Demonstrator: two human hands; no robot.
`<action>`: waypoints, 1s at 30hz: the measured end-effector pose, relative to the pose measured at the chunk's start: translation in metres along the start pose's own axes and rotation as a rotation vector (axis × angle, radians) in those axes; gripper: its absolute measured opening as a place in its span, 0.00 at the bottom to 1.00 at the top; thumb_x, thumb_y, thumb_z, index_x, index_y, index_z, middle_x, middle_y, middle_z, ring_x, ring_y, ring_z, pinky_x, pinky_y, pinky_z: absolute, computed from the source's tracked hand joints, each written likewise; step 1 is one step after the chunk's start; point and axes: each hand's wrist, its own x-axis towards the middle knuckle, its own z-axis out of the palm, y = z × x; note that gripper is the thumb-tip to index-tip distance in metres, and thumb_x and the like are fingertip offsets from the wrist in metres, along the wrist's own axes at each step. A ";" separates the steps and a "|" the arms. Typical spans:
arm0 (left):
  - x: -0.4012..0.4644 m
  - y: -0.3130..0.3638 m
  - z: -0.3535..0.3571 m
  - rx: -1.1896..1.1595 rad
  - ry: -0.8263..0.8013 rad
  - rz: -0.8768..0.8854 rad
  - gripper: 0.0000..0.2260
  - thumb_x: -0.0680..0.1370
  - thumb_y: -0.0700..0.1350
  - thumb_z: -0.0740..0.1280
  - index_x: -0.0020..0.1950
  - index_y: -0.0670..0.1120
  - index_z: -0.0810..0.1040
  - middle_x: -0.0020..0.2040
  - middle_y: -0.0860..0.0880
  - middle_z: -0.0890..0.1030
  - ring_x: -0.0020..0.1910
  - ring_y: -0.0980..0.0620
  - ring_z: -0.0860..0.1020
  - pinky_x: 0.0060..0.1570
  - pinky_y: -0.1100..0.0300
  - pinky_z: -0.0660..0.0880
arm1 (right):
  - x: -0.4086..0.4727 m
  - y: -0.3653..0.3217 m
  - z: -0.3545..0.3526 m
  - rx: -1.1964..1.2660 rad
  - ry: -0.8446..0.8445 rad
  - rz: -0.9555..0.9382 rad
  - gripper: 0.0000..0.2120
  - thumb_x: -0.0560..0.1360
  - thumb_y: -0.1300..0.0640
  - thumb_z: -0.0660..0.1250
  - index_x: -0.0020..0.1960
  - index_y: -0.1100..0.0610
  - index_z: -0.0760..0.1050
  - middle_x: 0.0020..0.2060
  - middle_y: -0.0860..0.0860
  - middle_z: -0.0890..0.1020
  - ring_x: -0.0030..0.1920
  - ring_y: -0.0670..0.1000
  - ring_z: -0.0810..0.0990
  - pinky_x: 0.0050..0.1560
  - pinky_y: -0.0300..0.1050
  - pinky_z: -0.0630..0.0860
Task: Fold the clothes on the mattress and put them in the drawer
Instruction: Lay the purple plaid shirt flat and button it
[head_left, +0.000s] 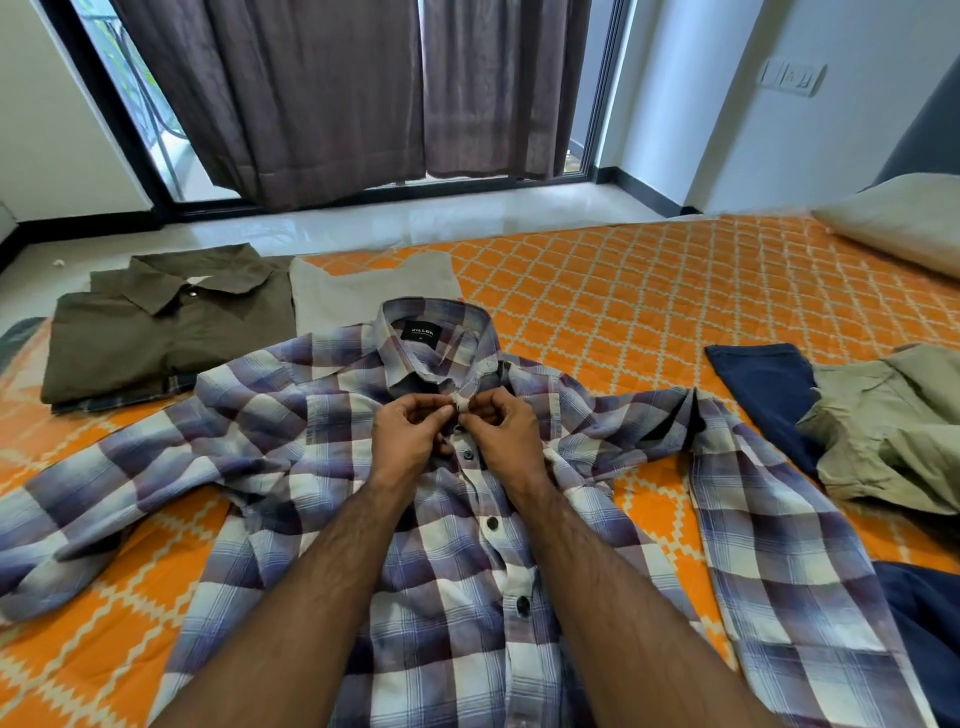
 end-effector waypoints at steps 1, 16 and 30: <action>0.000 0.000 0.000 0.002 0.003 0.006 0.03 0.77 0.36 0.72 0.51 0.40 0.82 0.38 0.40 0.84 0.24 0.51 0.76 0.26 0.59 0.77 | 0.000 0.001 0.001 -0.004 0.008 -0.006 0.04 0.74 0.62 0.74 0.49 0.58 0.82 0.41 0.51 0.86 0.43 0.49 0.85 0.47 0.45 0.83; -0.005 -0.001 0.005 0.029 0.093 0.058 0.02 0.77 0.38 0.73 0.49 0.42 0.83 0.38 0.43 0.85 0.24 0.50 0.78 0.25 0.57 0.78 | 0.001 0.003 -0.001 0.052 -0.039 0.012 0.05 0.75 0.61 0.74 0.51 0.58 0.86 0.43 0.50 0.87 0.46 0.48 0.86 0.53 0.52 0.84; -0.012 0.003 -0.002 -0.035 0.032 0.049 0.08 0.77 0.43 0.74 0.49 0.38 0.84 0.30 0.41 0.79 0.23 0.50 0.76 0.25 0.60 0.76 | -0.002 -0.004 -0.008 0.086 -0.085 0.048 0.07 0.70 0.56 0.80 0.46 0.56 0.85 0.39 0.52 0.87 0.43 0.53 0.87 0.52 0.58 0.84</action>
